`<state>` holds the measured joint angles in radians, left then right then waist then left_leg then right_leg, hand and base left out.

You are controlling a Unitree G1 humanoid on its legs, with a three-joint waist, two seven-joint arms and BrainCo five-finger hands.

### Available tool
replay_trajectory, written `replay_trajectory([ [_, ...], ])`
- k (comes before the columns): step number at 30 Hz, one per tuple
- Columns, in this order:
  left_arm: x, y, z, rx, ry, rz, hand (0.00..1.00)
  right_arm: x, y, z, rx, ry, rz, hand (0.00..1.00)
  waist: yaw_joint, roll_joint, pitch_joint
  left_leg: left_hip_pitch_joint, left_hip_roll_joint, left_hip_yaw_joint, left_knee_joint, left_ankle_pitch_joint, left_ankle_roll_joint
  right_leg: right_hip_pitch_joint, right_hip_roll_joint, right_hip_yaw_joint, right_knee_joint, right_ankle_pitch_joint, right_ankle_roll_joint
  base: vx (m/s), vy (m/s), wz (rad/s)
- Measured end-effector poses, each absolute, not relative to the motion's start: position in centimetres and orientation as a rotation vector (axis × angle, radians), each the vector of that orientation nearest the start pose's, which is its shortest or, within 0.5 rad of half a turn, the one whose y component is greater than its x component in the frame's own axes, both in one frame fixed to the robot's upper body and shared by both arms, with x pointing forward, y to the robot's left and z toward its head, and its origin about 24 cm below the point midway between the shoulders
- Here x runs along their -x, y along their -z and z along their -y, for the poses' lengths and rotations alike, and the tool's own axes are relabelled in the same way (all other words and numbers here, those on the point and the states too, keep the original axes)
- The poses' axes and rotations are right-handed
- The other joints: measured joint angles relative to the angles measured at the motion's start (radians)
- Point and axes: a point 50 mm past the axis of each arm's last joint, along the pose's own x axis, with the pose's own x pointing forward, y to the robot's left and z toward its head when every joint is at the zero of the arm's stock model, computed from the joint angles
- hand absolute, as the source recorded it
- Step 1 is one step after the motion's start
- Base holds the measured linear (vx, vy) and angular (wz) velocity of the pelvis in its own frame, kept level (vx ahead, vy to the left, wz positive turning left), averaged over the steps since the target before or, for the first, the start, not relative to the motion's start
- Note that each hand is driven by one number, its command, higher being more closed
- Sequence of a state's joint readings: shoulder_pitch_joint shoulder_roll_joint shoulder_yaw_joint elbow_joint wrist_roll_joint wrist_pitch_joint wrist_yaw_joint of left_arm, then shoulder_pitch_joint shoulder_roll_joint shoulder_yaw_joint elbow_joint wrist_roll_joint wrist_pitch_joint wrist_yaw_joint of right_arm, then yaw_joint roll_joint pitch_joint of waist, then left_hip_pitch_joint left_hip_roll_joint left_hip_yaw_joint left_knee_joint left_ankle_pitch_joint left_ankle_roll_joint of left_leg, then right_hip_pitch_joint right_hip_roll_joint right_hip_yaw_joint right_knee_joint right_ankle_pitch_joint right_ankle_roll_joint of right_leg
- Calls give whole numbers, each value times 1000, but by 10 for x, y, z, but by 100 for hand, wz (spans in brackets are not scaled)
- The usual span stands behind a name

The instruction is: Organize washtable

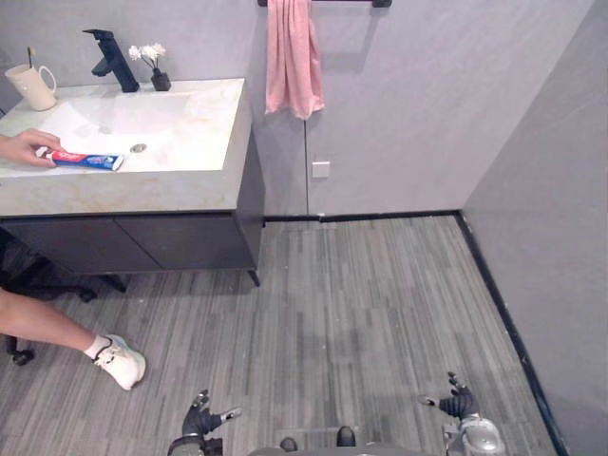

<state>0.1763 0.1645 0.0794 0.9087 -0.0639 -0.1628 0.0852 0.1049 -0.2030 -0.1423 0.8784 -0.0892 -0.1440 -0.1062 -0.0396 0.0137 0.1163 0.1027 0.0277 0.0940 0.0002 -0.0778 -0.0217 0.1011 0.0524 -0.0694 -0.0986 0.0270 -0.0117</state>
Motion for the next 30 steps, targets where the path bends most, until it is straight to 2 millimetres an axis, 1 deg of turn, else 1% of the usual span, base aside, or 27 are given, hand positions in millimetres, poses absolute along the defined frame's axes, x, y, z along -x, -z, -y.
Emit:
replay_trajectory([
  [7,-101,139,-234,-118,-277,-883,0,-129,125,253,265,283,-819,0,0,2,-1,8,-2,5,1,-1,-1,10,-2,-1,0,0,0,8,3,-1],
  [14,-100,139,-233,-114,-265,-886,0,-128,125,253,260,286,-819,0,0,4,-2,13,-2,5,2,-2,-3,15,-3,-1,0,0,0,-54,11,1],
  [20,-100,139,-233,-114,-265,-886,0,-127,125,254,220,315,-817,0,-1,14,-3,2,1,12,3,-3,-3,-4,0,4,0,-1,2,-22,1,-3],
  [22,-101,139,-233,-113,-266,-884,0,-128,125,255,214,321,-813,0,-1,16,-5,-4,5,21,5,-14,-8,-12,3,18,0,-7,6,-16,1,-13],
  [26,-108,135,-232,-110,-263,-847,0,-132,121,257,185,348,-786,0,0,17,-4,-46,11,37,44,-42,-8,-42,7,36,0,-13,11,25,5,-14],
  [28,-109,132,-233,-111,-267,-832,0,-138,118,257,179,353,-766,0,2,20,-5,-64,21,59,83,-75,-5,-63,15,64,26,-31,10,92,28,-40],
  [30,-114,130,-232,-110,-267,-812,0,-144,116,257,178,352,-749,0,4,23,-4,-80,30,77,120,-106,-1,-104,22,89,93,-70,12,128,34,-44],
])
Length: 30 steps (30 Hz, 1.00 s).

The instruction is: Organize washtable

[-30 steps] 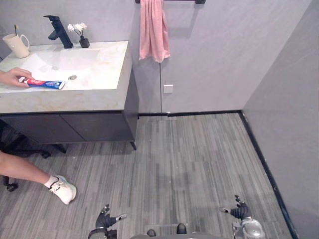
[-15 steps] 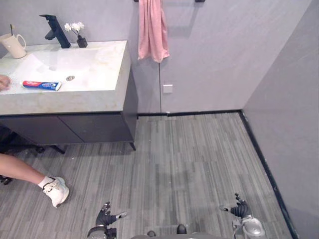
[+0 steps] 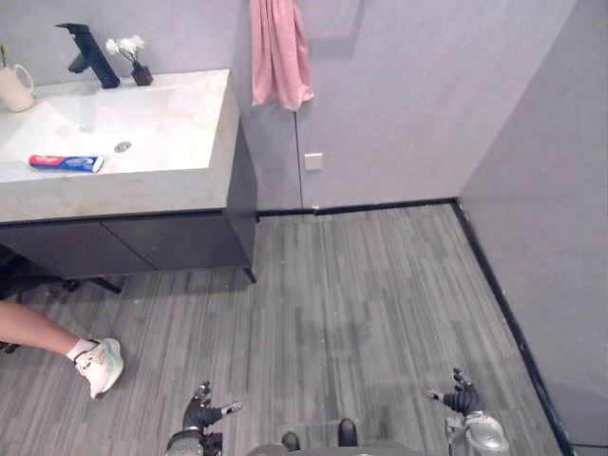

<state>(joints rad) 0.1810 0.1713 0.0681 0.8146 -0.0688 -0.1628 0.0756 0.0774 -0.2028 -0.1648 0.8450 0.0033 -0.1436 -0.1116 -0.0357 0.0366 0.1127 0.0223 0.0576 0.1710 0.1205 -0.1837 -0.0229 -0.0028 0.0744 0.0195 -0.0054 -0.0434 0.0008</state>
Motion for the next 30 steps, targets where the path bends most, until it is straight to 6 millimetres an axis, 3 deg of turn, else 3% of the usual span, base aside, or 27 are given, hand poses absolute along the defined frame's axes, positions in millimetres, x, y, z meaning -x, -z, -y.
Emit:
replay_trajectory([
  [2,-122,126,-231,-112,-262,-777,0,-153,113,256,173,353,-725,0,1,4,7,-18,2,29,56,-44,13,-101,-2,17,220,-97,18,163,49,-43],
  [5,-135,120,-224,-130,-221,-734,0,-159,110,254,170,347,-709,0,-3,9,21,21,-19,36,68,-63,31,-229,-29,-7,548,-154,73,172,76,-18],
  [6,-141,118,-222,-145,-199,-715,0,-161,109,251,168,341,-701,0,-8,9,39,57,-28,20,64,-87,46,-286,-57,-50,703,-166,76,215,66,6],
  [8,-151,114,-224,-159,-190,-691,0,-163,107,251,167,337,-693,0,-6,1,68,119,-43,13,47,-108,55,-337,-110,-111,817,-236,55,284,56,14],
  [11,-162,108,-225,-167,-191,-659,0,-174,101,253,185,326,-661,0,-33,27,102,158,-2,-42,19,-118,52,-423,-127,-187,701,-251,53,325,-35,49],
  [12,-165,107,-225,-168,-191,-652,0,-178,99,253,187,326,-646,0,-40,32,111,169,14,-62,17,-120,47,-449,-127,-193,603,-221,58,478,-145,70],
  [13,-165,107,-226,-169,-191,-651,0,-178,97,252,191,328,-635,0,-43,21,106,181,13,-72,18,-125,18,-454,-128,-190,521,-164,53,445,-147,57],
  [14,-162,107,-228,-174,-194,-655,0,-177,95,252,196,329,-624,0,-45,6,100,199,13,-87,27,-146,-18,-454,-134,-179,456,-64,29,606,-240,46],
  [15,-158,110,-225,-165,-198,-670,0,-177,94,256,207,334,-622,0,-50,27,97,200,47,-102,67,-167,-51,-452,-129,-208,511,-34,-25,420,-176,38],
  [16,-158,110,-226,-166,-198,-670,0,-180,92,254,204,331,-612,0,-53,30,93,178,63,-109,117,-162,-59,-445,-123,-218,512,-60,-37,627,-295,32],
  [17,-159,109,-226,-165,-204,-665,0,-185,90,251,204,317,-593,0,-53,31,93,107,82,-126,276,-131,-84,-412,-106,-238,494,-90,-50,318,-159,23],
  [18,-159,109,-226,-155,-211,-665,0,-186,89,249,208,304,-588,0,-54,33,96,62,96,-139,392,-97,-84,-379,-92,-246,473,-99,-59,655,-327,21],
  [19,-157,111,-225,-130,-225,-669,0,-185,91,244,211,282,-594,0,-46,33,107,-32,128,-156,641,43,-67,-281,-61,-254,402,-105,-73,451,-216,0],
  [20,-153,112,-223,-105,-228,-677,0,-183,94,238,212,260,-602,0,-29,31,110,-105,166,-156,851,37,-57,-172,-28,-250,328,-104,-83,672,-288,-13],
  [22,-150,113,-220,-88,-230,-680,0,-184,94,231,198,249,-594,0,-3,12,119,-194,187,-113,987,14,-22,-33,-10,-227,233,-107,-92,573,-188,-25],
  [24,-150,112,-218,-77,-229,-668,0,-188,91,230,189,249,-569,0,8,0,122,-297,181,-73,954,-18,-21,55,-11,-206,151,-107,-92,452,-112,-23],
  [26,-153,111,-216,-73,-227,-662,0,-193,88,231,177,264,-550,0,26,-3,134,-384,144,-46,768,-50,-23,123,-22,-184,94,-108,-90,476,6,-25],
  [27,-153,111,-216,-72,-227,-663,0,-193,88,232,171,271,-551,0,31,-16,144,-401,95,-43,603,-46,-30,161,-45,-177,67,-115,-77,435,64,-23],
  [28,-153,112,-215,-70,-226,-663,0,-192,88,233,169,277,-552,0,33,-20,146,-402,65,-46,495,-32,-41,180,-58,-177,53,-119,-71,427,97,-24],
  [29,-152,112,-212,-61,-224,-664,0,-190,88,238,169,300,-554,0,40,-10,140,-395,22,-70,280,28,-60,202,-64,-170,34,-134,-47,423,151,-40],
  [30,-149,114,-210,-53,-226,-674,0,-187,88,244,180,315,-562,0,53,7,137,-401,11,-104,177,123,-18,220,-57,-148,29,-175,-15,428,192,-51],
])
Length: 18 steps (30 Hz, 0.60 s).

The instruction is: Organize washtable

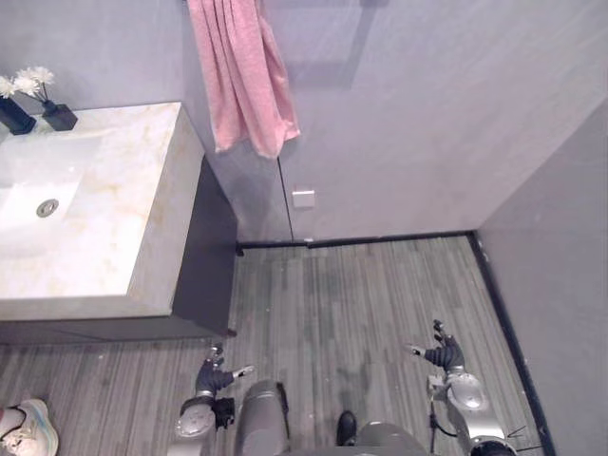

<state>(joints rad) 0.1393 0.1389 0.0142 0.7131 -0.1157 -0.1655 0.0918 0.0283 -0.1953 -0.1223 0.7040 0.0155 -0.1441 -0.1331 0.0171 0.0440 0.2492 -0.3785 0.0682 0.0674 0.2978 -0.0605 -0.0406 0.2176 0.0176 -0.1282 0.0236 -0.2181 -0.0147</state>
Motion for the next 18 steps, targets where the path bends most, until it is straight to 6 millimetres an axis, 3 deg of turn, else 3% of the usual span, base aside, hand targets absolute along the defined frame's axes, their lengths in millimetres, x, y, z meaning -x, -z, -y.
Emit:
replay_trajectory([
  [1,-147,116,-211,-53,-231,-684,0,-186,89,245,182,314,-572,0,2,11,-5,1,-2,-12,26,60,24,15,-3,13,7,-20,13,459,233,-44],
  [2,-141,117,-216,-50,-258,-697,0,-182,94,240,170,308,-596,0,3,-17,-15,-5,-27,-2,77,44,56,22,-40,23,46,-50,40,515,212,-21],
  [4,-142,117,-216,-47,-262,-695,0,-180,96,239,175,305,-607,0,1,-28,-22,7,-49,20,103,-20,74,-41,-79,41,205,-71,64,522,193,-14],
  [5,-140,118,-218,-49,-266,-701,0,-179,97,238,178,303,-614,0,1,-31,-21,43,-64,35,105,-48,90,-98,-98,67,372,-70,75,488,209,-11],
  [6,-139,118,-220,-55,-270,-706,0,-173,100,238,182,302,-632,0,-4,-36,-22,97,-85,39,95,-78,106,-168,-130,80,582,-32,146,478,205,-6],
  [7,-139,117,-221,-58,-271,-704,0,-173,100,237,181,299,-634,0,-4,-36,-22,125,-91,43,91,-94,115,-201,-143,87,679,-34,169,570,195,2],
  [8,-139,117,-223,-65,-275,-705,0,-170,103,234,177,291,-645,0,-4,-35,-22,188,-97,43,83,-122,124,-255,-159,92,821,-53,156,548,147,0],
  [9,-138,118,-226,-74,-281,-712,0,-170,104,229,179,270,-647,0,-5,-35,-22,251,-98,40,61,-138,129,-294,-164,71,876,-81,120,528,123,3],
  [11,-139,117,-226,-78,-290,-708,0,-172,104,223,187,238,-642,0,-9,-37,-24,336,-92,25,7,-138,129,-350,-154,37,820,-107,76,308,26,18],
  [12,-139,117,-226,-75,-290,-706,0,-172,104,222,187,235,-640,0,-11,-36,-25,354,-87,18,-6,-138,129,-367,-147,26,780,-109,72,344,-32,36],
  [14,-140,118,-223,-69,-286,-706,0,-171,105,221,183,236,-645,0,-24,-39,-27,393,-65,-11,-24,-146,115,-408,-102,29,510,-89,84,347,-75,52],
  [15,-139,118,-223,-69,-288,-711,0,-170,105,220,180,237,-647,0,-28,-48,-32,398,-67,-17,-24,-153,100,-410,-92,38,427,-51,79,384,-144,65],
  [16,-135,120,-224,-70,-290,-726,0,-163,109,219,172,243,-669,0,-30,-71,-41,414,-76,-33,-17,-181,58,-410,-89,68,327,123,48,341,-142,62],
  [18,-132,124,-214,-41,-287,-743,0,-152,115,221,165,260,-712,0,-26,-51,-59,427,-44,-53,-12,-186,40,-378,-76,34,321,103,38,333,-164,50],
])
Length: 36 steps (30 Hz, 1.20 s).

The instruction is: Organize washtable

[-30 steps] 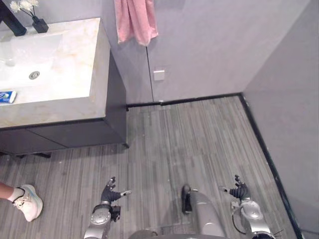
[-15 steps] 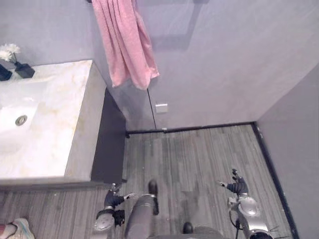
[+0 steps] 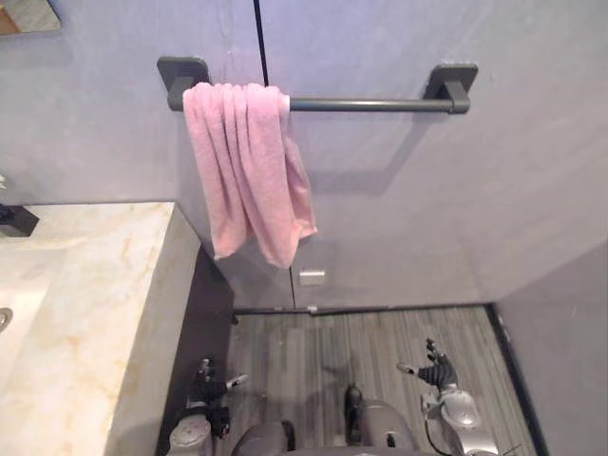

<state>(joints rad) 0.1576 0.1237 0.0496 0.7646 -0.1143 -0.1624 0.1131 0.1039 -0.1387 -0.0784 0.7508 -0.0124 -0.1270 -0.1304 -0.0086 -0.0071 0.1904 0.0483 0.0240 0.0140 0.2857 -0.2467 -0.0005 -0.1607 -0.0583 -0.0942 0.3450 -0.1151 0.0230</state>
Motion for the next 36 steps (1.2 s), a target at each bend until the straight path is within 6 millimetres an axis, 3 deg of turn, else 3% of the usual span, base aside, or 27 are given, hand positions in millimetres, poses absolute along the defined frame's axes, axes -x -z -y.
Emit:
replay_trajectory([
  [2,-134,124,-206,-17,-281,-735,0,-149,116,218,148,265,-713,0,-5,16,1,-46,36,7,123,-11,-23,62,16,-52,-56,-13,-18,309,-214,50],
  [4,-137,123,-200,3,-274,-719,0,-146,117,216,140,266,-716,0,8,22,2,-124,83,58,315,-17,-57,140,32,-70,-118,-8,-34,230,-129,24],
  [5,-136,124,-198,9,-273,-723,0,-145,117,216,138,268,-715,0,21,23,1,-126,108,77,325,-23,-60,176,36,-69,-138,-8,-35,183,-62,-7],
  [7,-135,124,-196,15,-271,-724,0,-148,115,216,134,270,-705,0,25,25,-1,-137,124,64,271,-23,-60,194,37,-65,-152,-8,-35,123,18,-14],
  [8,-135,124,-196,16,-271,-726,0,-153,113,219,137,276,-690,0,24,42,-8,-141,131,41,163,-8,-69,191,37,-58,-155,-9,-33,106,102,-10],
  [9,-136,124,-196,16,-270,-726,0,-154,111,224,139,293,-685,0,20,64,-13,-138,133,12,49,54,-85,189,41,-57,-155,-13,-21,102,139,-11],
  [10,-137,124,-196,14,-271,-724,0,-153,112,225,135,302,-690,0,22,70,-17,-123,126,10,37,55,-87,190,37,-47,-155,-17,-13,82,161,-4],
  [12,-138,123,-201,-3,-272,-721,0,-150,114,223,126,303,-702,0,24,46,-23,-101,87,16,-13,81,-73,194,8,-42,-178,-10,10,70,154,4],
  [15,-135,125,-203,-23,-259,-736,0,-144,118,224,125,310,-727,0,22,32,-24,-72,61,20,-53,97,-60,213,-14,-41,-199,-1,23,24,83,3],
  [21,-140,119,-206,-28,-261,-702,0,-137,124,223,122,310,-769,0,20,26,-31,-12,41,23,-178,160,-57,224,-30,-38,-223,11,33,-9,10,0],
  [24,-155,94,-210,-6,-271,-555,0,-135,125,224,125,311,-774,0,20,21,-34,-3,36,15,-225,187,-60,219,-27,-40,-246,24,34,-50,-4,2],
  [29,-183,30,-214,36,-275,-207,0,-129,125,231,146,318,-780,0,19,25,-45,0,31,12,-255,204,-59,229,-20,-41,-283,46,35,0,0,0],
  [36,-211,-27,-221,-30,-215,56,0,-132,123,232,152,307,-773,0,-5,28,-59,26,24,12,-277,213,-50,257,-23,-43,-323,66,37,-6,1,0],
])
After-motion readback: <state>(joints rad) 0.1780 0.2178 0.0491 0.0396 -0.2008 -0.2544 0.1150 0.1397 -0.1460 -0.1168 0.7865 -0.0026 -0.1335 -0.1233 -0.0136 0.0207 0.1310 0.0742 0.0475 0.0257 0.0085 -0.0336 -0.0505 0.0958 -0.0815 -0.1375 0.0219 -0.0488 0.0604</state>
